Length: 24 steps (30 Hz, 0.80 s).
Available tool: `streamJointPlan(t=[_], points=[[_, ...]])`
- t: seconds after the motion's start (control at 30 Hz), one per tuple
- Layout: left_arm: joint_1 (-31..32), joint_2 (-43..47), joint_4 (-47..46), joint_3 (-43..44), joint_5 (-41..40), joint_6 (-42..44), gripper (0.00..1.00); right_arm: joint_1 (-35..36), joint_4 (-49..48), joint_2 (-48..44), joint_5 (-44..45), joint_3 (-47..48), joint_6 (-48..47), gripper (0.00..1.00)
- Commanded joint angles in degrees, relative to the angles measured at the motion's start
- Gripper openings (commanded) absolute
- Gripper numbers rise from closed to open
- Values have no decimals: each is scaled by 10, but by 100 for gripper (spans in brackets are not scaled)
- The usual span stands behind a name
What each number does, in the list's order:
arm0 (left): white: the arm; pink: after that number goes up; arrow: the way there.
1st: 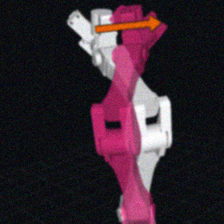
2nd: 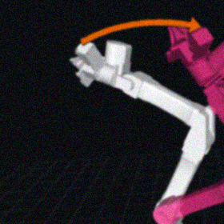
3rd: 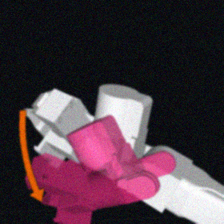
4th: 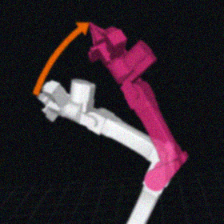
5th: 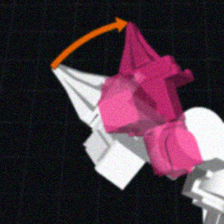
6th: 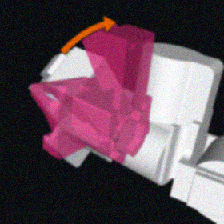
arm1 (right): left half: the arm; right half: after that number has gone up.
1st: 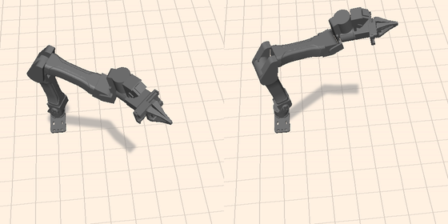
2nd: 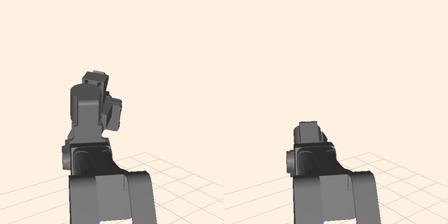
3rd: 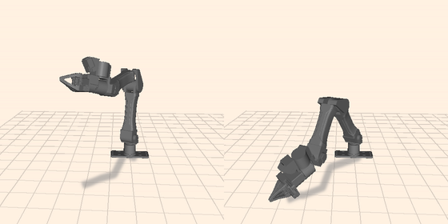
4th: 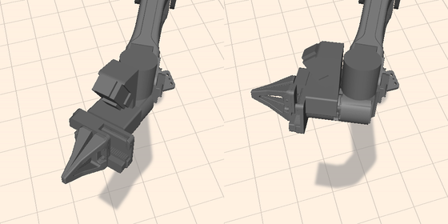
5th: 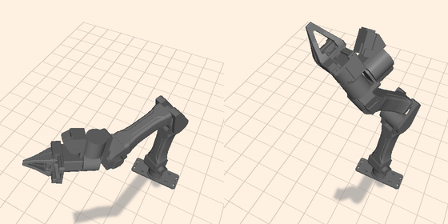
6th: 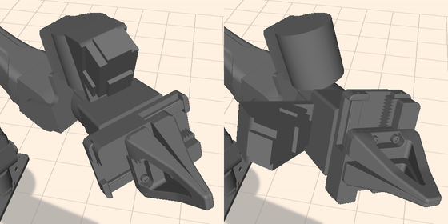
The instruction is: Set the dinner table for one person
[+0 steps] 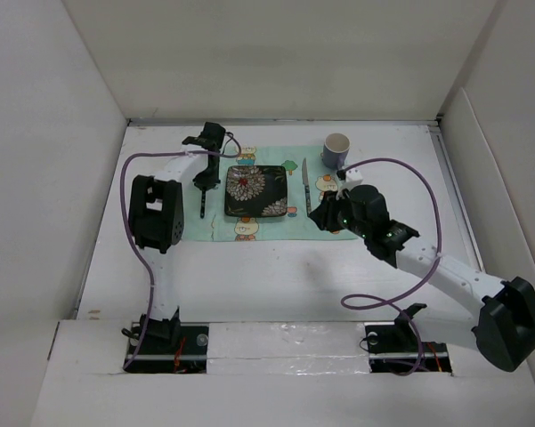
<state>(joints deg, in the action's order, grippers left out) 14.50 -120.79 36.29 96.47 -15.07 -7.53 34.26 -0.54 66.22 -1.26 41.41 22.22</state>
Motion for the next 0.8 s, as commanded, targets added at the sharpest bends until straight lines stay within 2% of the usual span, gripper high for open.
streamJointPlan(t=[0.0, 0.3, 0.53, 0.67, 0.77], points=[[-4, -4, -2, 34, 9, 8, 0, 9, -27, 7, 9, 12, -12, 37], [-4, -22, -7, 30, 2, 7, 0, 9, -27, 11, 9, 15, -12, 37], [-4, -22, -9, 33, 6, 9, 20, 14, -25, 10, 9, 15, -14, 37], [-4, -8, 0, 42, 7, 4, 44, 14, -24, 10, 28, 16, -14, 37], [-4, 17, -2, 41, 6, -1, 51, 14, -23, 8, 30, 16, -14, 37]])
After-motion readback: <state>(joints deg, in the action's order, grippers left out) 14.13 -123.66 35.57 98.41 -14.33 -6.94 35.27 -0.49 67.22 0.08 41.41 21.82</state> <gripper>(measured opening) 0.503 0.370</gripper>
